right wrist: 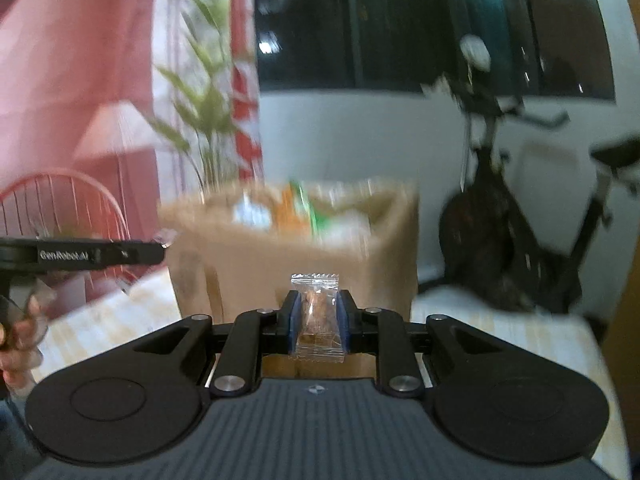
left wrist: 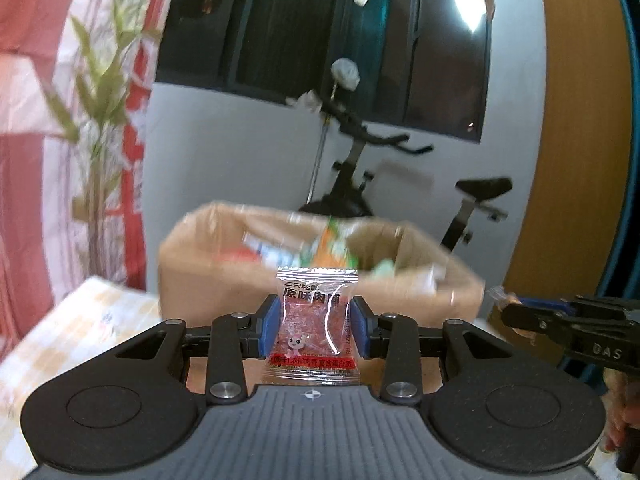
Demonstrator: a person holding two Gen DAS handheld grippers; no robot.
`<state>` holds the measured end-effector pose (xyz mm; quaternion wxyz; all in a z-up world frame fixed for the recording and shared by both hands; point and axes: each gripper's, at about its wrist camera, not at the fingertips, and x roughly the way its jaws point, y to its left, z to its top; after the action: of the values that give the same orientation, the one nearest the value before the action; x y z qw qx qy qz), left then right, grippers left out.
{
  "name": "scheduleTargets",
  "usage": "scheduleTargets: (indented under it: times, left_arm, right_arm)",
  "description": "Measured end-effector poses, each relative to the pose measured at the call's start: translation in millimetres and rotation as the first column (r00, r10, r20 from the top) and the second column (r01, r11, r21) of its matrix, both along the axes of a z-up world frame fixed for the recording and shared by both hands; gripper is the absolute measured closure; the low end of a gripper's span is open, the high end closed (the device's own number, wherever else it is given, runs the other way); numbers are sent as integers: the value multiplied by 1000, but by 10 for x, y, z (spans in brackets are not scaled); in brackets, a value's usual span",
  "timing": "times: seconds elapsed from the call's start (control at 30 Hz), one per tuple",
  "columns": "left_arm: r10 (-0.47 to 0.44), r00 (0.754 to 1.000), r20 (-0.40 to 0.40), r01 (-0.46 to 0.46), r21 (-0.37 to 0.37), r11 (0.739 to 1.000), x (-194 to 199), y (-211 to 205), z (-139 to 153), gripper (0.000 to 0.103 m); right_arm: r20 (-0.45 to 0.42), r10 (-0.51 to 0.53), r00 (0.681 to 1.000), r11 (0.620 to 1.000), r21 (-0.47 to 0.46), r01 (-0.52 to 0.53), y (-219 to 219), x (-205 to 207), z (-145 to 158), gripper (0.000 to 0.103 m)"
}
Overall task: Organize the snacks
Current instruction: 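Lift the jerky packet and clear sweet over the box and open both tools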
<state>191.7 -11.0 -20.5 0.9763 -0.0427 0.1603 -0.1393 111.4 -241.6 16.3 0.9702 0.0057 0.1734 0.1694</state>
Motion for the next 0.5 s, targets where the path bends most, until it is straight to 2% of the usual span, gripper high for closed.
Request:
scheduleTargets:
  times: [0.1, 0.2, 0.33, 0.5]
  left_arm:
    - [-1, 1000, 12, 1, 2, 1000, 269, -75, 175, 63]
    - [-6, 1000, 20, 6, 19, 1000, 573, -145, 290, 63]
    - [9, 1000, -9, -8, 49, 999, 941, -203, 333, 63]
    - [40, 997, -66, -35, 77, 996, 1195, -123, 279, 62]
  right_arm:
    - [51, 23, 998, 1000, -9, -23, 89, 284, 262, 82]
    - [76, 26, 997, 999, -38, -23, 233, 618, 374, 82]
    - [36, -5, 999, 1000, -6, 6, 396, 1065, 356, 82]
    - [-7, -22, 1000, 999, -24, 22, 530, 1384, 246, 82]
